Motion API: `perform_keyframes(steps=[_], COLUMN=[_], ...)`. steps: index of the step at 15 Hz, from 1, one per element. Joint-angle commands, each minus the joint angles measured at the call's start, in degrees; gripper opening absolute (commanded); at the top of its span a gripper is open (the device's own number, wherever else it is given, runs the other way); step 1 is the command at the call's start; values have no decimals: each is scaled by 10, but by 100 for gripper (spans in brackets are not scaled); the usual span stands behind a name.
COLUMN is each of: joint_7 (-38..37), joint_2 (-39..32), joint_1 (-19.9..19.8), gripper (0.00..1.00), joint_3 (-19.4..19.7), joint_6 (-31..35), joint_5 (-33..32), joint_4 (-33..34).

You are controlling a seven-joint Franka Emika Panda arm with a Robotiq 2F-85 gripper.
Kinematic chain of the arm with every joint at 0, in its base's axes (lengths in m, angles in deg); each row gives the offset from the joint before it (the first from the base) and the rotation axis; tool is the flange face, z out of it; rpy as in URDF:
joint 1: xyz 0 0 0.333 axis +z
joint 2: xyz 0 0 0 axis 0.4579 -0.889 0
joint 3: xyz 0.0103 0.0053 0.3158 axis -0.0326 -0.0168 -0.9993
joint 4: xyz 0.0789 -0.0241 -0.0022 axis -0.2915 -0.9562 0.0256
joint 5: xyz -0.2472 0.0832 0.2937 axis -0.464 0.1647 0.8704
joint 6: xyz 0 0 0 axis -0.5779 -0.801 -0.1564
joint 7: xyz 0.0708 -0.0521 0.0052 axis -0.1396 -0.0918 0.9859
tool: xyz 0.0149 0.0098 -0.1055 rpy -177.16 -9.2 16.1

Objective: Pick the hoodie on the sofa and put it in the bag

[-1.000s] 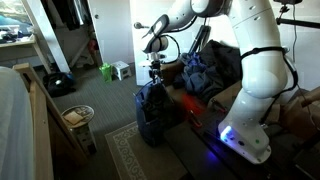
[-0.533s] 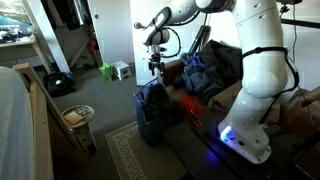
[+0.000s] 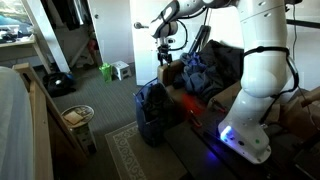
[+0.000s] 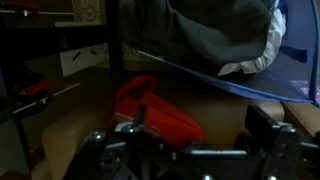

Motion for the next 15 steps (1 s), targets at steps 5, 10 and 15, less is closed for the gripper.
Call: perform_keyframes(steps=[5,10,15], joint_7=[-2,2,0], joint_2=[34,47,29], joint_1=[-15,12,19], gripper=[100,100,100], joint_3=[-17,-52,-59], joint_6=[5,-1,-1], joint_5=[2,0,1], joint_4=[-31,-32,-9])
